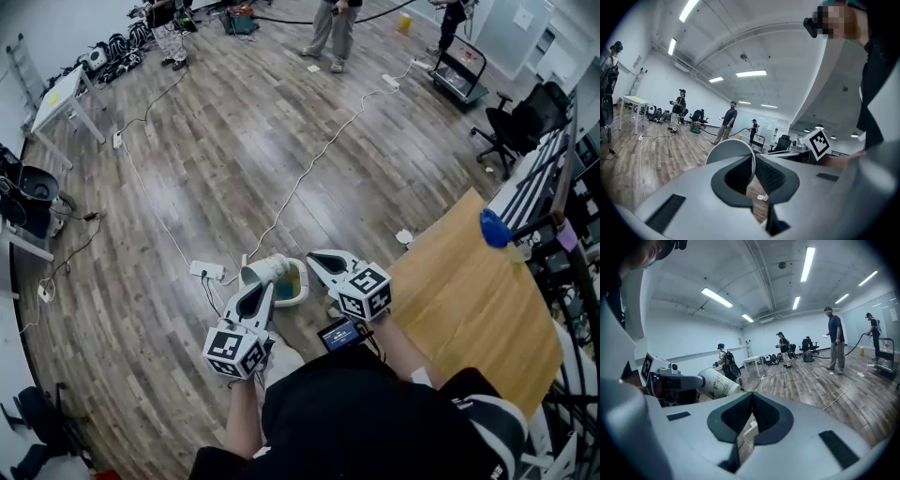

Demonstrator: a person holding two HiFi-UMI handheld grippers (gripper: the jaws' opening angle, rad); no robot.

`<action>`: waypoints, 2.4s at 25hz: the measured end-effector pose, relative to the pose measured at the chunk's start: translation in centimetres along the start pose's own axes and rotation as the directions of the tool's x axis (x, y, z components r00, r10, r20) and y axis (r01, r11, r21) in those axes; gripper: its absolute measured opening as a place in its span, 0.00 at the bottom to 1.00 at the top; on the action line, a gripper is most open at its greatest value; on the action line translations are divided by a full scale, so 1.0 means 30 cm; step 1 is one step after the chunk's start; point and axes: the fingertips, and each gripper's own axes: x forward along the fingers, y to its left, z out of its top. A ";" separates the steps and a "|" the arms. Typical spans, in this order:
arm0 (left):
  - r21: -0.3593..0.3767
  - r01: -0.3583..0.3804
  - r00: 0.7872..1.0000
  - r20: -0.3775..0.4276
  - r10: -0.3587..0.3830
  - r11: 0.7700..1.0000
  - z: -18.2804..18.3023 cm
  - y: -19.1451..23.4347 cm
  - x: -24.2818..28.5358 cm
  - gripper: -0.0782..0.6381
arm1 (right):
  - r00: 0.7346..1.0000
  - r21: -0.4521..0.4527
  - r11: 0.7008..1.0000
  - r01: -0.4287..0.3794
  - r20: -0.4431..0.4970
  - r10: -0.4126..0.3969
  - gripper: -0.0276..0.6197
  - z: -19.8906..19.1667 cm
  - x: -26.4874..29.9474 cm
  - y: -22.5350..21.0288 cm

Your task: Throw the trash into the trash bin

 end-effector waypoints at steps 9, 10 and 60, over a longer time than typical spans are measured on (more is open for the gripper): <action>-0.015 0.049 0.998 -0.033 -0.049 0.999 -0.005 0.259 -0.026 0.15 | 0.999 0.000 0.999 0.042 -0.010 -0.042 0.04 -0.001 0.197 0.067; -0.022 0.056 0.998 -0.040 -0.057 0.998 -0.010 0.280 -0.014 0.15 | 0.998 0.001 0.999 0.052 -0.023 -0.052 0.04 -0.008 0.211 0.061; -0.090 0.017 0.620 -0.780 -0.081 0.996 -1.672 0.710 0.577 0.35 | 0.956 0.398 0.904 0.157 -0.291 -0.038 0.04 -1.039 0.667 -0.515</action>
